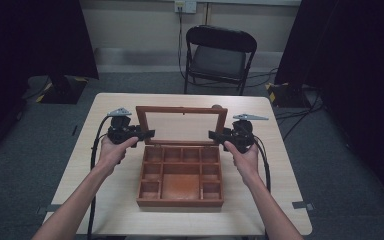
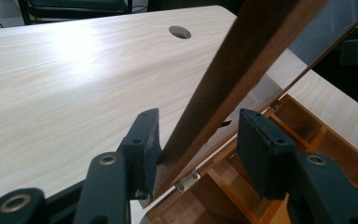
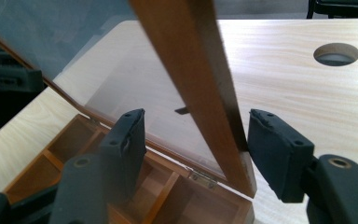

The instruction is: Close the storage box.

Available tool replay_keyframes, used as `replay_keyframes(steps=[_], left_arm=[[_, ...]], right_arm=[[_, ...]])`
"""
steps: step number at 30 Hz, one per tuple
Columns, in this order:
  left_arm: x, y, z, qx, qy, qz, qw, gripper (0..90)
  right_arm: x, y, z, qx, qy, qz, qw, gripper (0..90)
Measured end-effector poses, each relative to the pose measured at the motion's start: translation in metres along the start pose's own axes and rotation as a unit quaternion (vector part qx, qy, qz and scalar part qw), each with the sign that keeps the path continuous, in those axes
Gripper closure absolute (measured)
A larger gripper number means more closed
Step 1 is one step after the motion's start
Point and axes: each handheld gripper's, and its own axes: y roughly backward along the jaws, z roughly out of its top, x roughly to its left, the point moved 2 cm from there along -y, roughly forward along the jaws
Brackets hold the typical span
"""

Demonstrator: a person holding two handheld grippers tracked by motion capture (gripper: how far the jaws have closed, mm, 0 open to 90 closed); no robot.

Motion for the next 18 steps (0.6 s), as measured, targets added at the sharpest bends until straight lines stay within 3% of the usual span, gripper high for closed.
replay_keyframes(steps=[3,5,18], left_arm=[[-0.001,0.002,-0.001,0.004,-0.005,-0.003,1.0000,48.6],[-0.004,0.004,-0.003,0.006,-0.007,-0.008,0.9999,47.0],[-0.012,0.010,-0.007,0.011,-0.016,-0.001,0.9998,44.2]], right_arm=[[0.001,0.001,-0.001,0.000,-0.006,-0.001,1.0000,37.6],[0.004,0.004,-0.004,0.002,0.002,-0.001,1.0000,37.2],[0.008,0.009,-0.009,0.007,-0.002,0.012,0.9999,31.9]])
